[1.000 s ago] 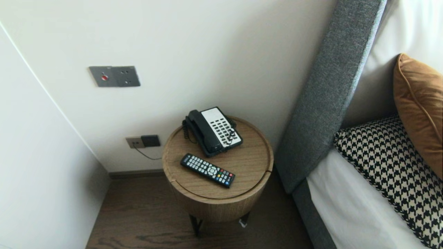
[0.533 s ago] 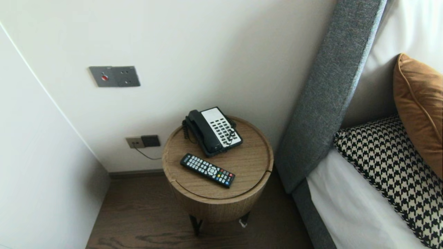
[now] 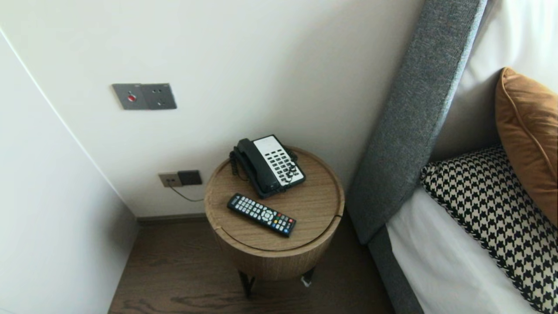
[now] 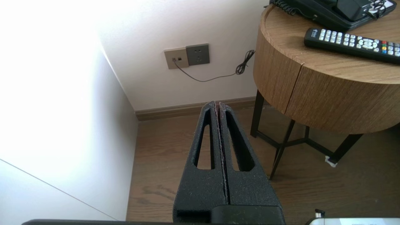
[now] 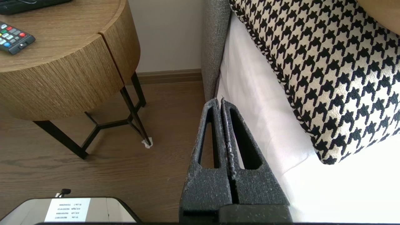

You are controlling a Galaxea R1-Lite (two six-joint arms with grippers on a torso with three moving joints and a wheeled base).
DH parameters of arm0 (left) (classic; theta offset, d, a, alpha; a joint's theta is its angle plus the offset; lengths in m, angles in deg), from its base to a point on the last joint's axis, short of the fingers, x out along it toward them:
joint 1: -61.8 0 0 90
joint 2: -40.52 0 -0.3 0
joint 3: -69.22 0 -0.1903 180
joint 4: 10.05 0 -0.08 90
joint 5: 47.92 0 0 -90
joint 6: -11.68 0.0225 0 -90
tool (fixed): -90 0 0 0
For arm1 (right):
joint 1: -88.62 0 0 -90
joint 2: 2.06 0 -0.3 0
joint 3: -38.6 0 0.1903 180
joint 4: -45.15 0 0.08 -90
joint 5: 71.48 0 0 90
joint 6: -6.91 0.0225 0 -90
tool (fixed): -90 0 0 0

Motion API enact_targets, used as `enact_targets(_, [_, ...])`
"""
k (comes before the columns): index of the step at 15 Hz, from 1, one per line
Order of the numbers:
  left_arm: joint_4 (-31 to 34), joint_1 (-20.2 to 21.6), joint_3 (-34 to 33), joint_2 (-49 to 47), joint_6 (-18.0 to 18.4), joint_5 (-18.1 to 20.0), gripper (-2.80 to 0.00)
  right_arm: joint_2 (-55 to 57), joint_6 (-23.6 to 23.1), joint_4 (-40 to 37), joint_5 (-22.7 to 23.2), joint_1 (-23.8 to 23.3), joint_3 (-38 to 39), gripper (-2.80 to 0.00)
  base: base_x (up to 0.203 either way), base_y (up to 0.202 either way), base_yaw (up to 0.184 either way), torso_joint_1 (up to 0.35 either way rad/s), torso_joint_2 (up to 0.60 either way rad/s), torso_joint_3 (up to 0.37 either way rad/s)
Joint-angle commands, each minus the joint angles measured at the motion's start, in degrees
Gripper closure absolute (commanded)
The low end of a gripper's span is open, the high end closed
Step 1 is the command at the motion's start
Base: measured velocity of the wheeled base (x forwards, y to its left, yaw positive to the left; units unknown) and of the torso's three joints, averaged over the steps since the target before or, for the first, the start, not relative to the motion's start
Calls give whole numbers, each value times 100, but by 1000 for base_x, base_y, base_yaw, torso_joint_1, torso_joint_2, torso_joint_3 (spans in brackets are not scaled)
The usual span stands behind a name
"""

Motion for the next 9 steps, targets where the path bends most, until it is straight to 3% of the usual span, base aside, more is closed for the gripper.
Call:
enact_targets(1, [-4, 1, 1, 1, 5, 0, 0, 11, -12, -1, 0, 1, 0, 0, 0, 0, 0, 0, 0, 0])
enact_targets(9, [-1, 1, -4, 1, 9, 0, 0, 11, 5, -1, 0, 1, 9, 0, 0, 0, 0, 0, 0, 0])
